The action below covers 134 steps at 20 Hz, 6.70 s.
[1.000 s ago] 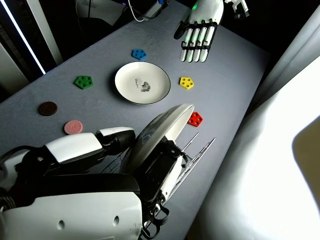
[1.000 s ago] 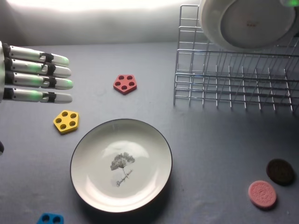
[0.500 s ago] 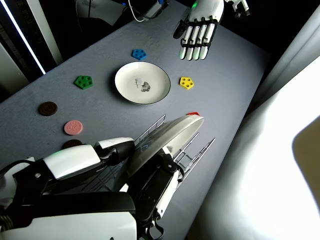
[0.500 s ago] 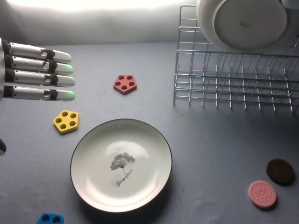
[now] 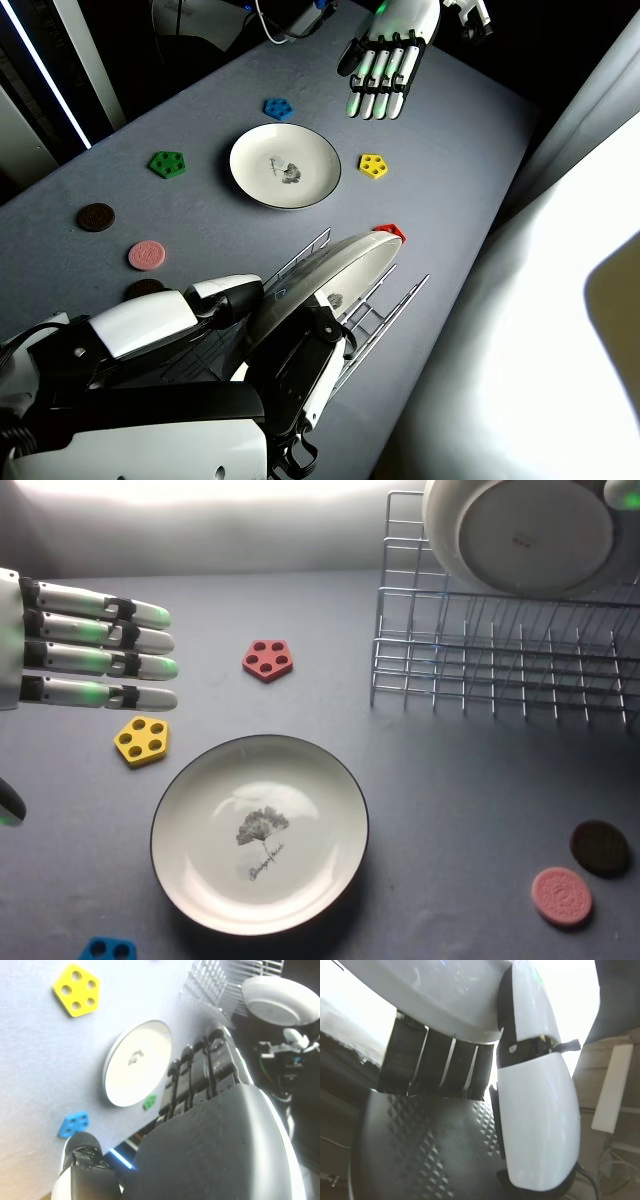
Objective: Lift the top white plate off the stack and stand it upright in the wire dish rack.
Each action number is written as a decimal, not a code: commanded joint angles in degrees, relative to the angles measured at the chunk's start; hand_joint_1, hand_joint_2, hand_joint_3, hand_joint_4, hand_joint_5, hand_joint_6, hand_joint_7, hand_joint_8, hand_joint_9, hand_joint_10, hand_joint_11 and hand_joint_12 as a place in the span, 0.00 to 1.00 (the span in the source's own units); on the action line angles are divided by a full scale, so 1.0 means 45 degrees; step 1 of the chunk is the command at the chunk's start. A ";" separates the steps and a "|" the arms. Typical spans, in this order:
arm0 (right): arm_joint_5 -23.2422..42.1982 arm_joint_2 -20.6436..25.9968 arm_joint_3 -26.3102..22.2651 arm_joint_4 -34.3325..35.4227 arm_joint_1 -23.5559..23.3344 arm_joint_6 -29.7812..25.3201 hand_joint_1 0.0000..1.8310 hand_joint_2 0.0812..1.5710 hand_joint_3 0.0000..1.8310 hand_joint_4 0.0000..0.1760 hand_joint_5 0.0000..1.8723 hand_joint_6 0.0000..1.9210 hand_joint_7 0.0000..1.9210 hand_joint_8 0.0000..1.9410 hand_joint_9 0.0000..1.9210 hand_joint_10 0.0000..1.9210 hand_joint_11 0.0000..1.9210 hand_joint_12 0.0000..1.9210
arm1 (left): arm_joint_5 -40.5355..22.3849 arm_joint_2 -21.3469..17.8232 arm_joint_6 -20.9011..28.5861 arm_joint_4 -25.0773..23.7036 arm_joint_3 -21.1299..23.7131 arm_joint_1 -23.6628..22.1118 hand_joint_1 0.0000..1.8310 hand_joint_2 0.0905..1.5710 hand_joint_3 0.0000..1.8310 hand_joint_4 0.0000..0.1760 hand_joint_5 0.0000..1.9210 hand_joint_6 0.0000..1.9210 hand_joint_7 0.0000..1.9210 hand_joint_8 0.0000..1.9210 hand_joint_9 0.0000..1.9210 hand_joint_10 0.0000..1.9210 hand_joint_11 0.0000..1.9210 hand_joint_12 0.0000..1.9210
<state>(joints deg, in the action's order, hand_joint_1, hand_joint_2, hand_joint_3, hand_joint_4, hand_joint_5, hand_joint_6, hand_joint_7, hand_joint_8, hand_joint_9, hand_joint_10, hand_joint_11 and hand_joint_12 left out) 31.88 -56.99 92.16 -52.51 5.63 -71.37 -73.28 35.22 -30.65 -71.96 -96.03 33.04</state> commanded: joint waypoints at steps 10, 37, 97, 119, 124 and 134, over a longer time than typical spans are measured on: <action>0.1253 0.0239 0.0270 0.1211 0.0315 -0.0358 0.82 0.65 0.00 0.00 0.52 0.51 0.57 0.27 0.61 0.32 0.50 0.70 | -0.0803 -0.0166 -0.0350 0.1383 0.0059 -0.0272 0.02 0.58 0.00 0.00 0.02 0.00 0.03 0.00 0.04 0.00 0.04 0.05; 0.2488 -0.0092 0.0856 0.1379 0.1232 -0.0358 0.82 0.66 0.00 0.00 0.51 0.56 0.57 0.28 0.56 0.37 0.51 0.69 | -0.1014 -0.0230 -0.0459 0.1816 0.0117 -0.0272 0.04 0.59 0.00 0.00 0.02 0.01 0.05 0.01 0.06 0.01 0.05 0.06; 0.2916 -0.0411 0.1384 0.1617 0.2419 -0.0358 0.62 0.61 0.00 0.00 0.34 0.00 0.35 0.00 0.40 0.00 0.49 0.06 | -0.1155 -0.0234 -0.0420 0.2200 0.0124 -0.0271 0.04 0.59 0.00 0.00 0.02 0.00 0.03 0.00 0.04 0.00 0.03 0.05; 0.4011 -0.0302 0.1362 0.2283 0.1997 0.1769 0.55 0.62 0.00 0.00 0.28 0.00 0.24 0.00 0.33 0.00 0.43 0.05 | -0.1215 -0.0237 -0.0382 0.2396 0.0124 -0.0271 0.04 0.60 0.00 0.00 0.02 0.00 0.03 0.00 0.03 0.00 0.02 0.06; 0.4152 -0.0252 0.1514 0.2283 0.1734 0.1769 0.54 0.62 0.00 0.00 0.28 0.00 0.24 0.00 0.33 0.00 0.43 0.05 | -0.1225 -0.0237 -0.0384 0.2443 0.0127 -0.0272 0.02 0.59 0.00 0.00 0.01 0.00 0.03 0.00 0.03 0.00 0.02 0.06; 0.4700 0.0025 0.1430 0.2000 0.1545 0.2059 0.48 0.64 0.00 0.41 0.20 0.00 0.20 0.00 0.28 0.00 0.38 0.04 | -0.1282 -0.0234 -0.0401 0.2447 0.0130 -0.0271 0.03 0.60 0.00 0.00 0.02 0.00 0.04 0.00 0.04 0.01 0.03 0.06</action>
<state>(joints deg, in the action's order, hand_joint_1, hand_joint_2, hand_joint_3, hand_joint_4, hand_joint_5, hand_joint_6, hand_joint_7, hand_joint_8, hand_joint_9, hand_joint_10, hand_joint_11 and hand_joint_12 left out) 48.23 -57.78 98.45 -48.01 13.34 -61.32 -75.13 34.76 -32.10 -66.32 -95.64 33.04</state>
